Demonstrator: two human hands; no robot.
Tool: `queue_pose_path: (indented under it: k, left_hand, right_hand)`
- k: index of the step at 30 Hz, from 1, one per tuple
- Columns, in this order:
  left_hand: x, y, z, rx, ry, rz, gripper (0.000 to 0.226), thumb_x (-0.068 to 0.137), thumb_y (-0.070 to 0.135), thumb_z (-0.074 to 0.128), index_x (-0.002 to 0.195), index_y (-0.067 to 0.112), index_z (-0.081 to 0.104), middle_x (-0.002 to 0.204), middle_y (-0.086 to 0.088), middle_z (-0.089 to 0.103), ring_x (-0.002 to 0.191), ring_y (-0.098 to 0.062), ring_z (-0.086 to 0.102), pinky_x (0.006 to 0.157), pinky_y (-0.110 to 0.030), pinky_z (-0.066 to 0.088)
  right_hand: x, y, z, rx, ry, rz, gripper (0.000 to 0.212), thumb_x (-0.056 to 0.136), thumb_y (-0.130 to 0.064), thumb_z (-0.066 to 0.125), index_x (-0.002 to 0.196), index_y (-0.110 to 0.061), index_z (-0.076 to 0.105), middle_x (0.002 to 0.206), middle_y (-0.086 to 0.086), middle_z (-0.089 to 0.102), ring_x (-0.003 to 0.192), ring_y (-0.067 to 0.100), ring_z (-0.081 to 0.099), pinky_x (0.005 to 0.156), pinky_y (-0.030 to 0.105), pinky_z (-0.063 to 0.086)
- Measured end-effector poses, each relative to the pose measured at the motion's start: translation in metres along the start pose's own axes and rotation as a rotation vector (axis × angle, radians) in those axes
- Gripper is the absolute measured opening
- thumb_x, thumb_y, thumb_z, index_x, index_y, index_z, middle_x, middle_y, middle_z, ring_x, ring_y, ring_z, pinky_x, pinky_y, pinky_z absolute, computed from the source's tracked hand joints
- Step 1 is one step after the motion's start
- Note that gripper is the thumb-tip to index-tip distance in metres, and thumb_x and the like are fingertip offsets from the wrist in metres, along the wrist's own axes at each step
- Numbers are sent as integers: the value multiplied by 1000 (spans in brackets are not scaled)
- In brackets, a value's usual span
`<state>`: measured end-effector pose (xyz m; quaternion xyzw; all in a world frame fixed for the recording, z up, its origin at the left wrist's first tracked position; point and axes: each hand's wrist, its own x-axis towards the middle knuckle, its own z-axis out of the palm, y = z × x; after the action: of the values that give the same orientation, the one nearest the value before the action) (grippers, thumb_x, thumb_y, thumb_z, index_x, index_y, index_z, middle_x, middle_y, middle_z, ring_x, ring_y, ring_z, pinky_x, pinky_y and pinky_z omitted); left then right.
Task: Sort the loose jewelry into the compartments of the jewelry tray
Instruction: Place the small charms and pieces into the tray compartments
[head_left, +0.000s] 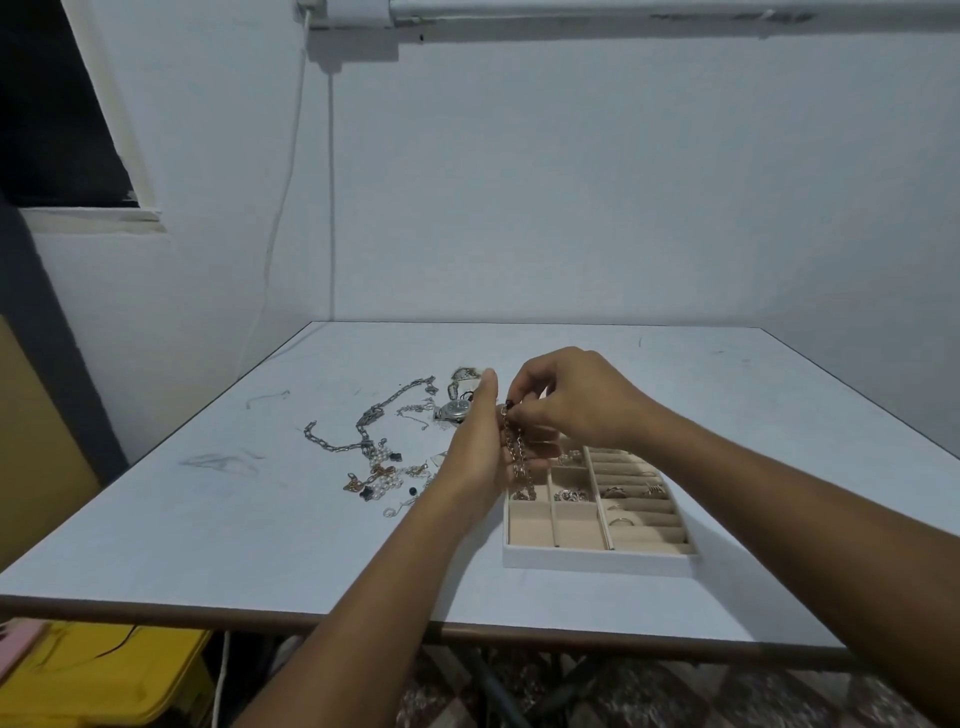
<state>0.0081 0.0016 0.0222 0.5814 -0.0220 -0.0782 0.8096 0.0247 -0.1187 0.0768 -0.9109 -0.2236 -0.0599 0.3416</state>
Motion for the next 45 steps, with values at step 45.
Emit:
queue_pose_path:
  k: [45]
  left_hand:
    - [-20, 11, -72, 633, 443, 350, 15, 90, 14, 56, 85, 23, 67, 86, 7, 72, 89, -7, 68, 89, -39, 53]
  right_hand:
    - [-18, 24, 34, -256, -226, 92, 5, 76, -28, 75, 78, -25, 73, 70, -13, 63, 74, 15, 63, 70, 30, 52]
